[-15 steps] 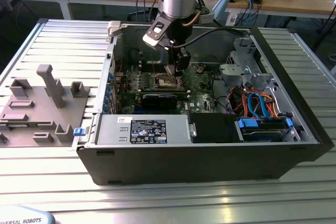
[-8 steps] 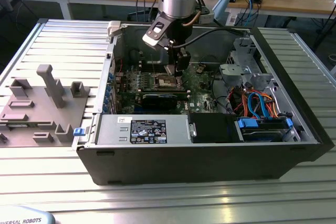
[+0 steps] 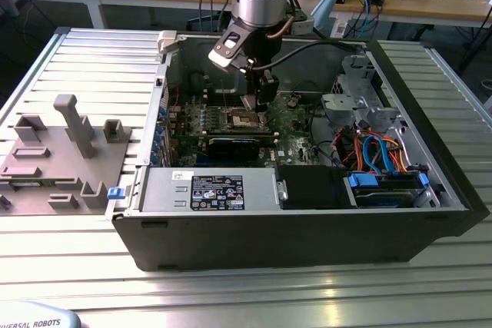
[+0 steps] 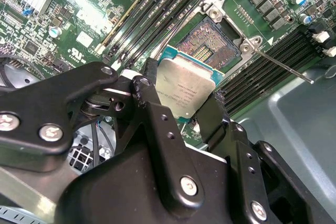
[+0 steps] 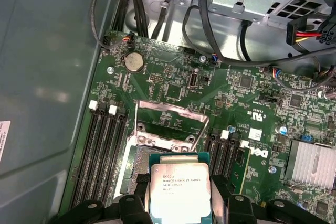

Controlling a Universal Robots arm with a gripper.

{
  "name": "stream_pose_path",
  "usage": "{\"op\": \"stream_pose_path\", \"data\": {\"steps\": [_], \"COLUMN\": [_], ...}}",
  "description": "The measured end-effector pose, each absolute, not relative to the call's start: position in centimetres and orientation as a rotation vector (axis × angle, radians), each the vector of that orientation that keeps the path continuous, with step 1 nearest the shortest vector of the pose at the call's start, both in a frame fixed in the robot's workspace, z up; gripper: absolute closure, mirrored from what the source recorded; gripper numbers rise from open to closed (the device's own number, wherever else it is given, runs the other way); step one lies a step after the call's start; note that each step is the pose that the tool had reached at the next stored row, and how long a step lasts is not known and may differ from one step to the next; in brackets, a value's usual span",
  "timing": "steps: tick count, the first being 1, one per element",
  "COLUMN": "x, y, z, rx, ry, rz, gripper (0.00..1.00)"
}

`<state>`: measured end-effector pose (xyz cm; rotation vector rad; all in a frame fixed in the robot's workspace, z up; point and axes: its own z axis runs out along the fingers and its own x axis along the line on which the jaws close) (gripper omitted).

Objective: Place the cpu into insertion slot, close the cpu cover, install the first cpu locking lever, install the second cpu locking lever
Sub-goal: 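Place the cpu into insertion slot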

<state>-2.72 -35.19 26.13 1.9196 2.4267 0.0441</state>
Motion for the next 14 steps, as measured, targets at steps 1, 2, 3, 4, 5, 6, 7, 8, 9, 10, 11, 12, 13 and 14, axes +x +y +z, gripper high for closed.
{"op": "stream_pose_path", "data": {"steps": [1, 2, 3, 4, 5, 6, 7, 8, 9, 10, 11, 12, 13, 14], "x": [-2.72, -2.72, -2.72, -2.72, -2.72, -2.72, -2.72, -2.72, -2.72, -2.72, -2.72, -2.72, -2.72, -2.72], "y": [-35.19, -35.19, -35.19, -35.19, -35.19, -35.19, -35.19, -35.19, -35.19, -35.19, -35.19, -35.19, -35.19, -35.19], "z": [26.13, 26.13, 26.13, 26.12, 26.12, 26.12, 26.12, 26.12, 26.12, 26.12, 26.12, 26.12, 26.11, 26.11], "rx": [1.921, 1.922, 1.923, 1.924, 1.925, 1.926, 1.927, 1.928, 1.929, 1.931, 1.932, 1.934, 1.935, 1.936], "ry": [2.426, 2.425, 2.424, 2.423, 2.422, 2.422, 2.421, 2.42, 2.419, 2.418, 2.417, 2.415, 2.414, 2.413], "rz": [0.044, 0.044, 0.044, 0.044, 0.044, 0.044, 0.044, 0.044, 0.044, 0.044, 0.044, 0.044, 0.044, 0.044], "gripper": [0.45, 0.45, 0.45, 0.45, 0.45, 0.45, 0.45, 0.45, 0.45, 0.45, 0.45, 0.45, 0.45, 0.45]}}
